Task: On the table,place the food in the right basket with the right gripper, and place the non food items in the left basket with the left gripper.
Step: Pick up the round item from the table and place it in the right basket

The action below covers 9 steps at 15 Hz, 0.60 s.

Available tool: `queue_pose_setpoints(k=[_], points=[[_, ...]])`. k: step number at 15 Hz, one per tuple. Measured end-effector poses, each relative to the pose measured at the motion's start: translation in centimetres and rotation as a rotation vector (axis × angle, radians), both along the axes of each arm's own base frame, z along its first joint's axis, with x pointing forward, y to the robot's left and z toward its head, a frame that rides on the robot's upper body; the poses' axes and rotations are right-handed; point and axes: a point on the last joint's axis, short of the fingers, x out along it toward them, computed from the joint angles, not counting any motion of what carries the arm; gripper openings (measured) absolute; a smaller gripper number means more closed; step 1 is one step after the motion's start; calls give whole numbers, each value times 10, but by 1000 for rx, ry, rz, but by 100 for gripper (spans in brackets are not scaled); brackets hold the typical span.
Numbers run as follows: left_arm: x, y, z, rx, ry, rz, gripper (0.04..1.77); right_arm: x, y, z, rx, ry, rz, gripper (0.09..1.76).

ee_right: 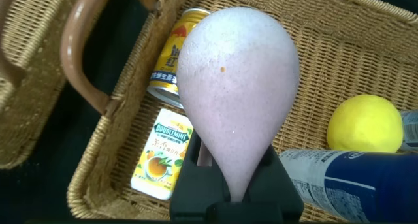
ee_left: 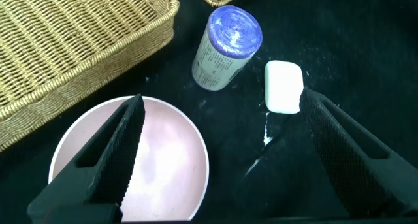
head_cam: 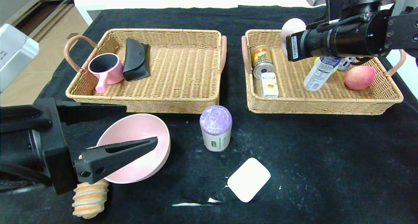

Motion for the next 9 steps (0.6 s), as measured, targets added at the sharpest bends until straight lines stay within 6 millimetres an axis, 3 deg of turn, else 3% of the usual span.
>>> queue_pose_setpoints(k=[9], points=[[-1, 1, 1, -3, -5, 0, 172, 39, 2, -24, 21, -47, -36, 18]])
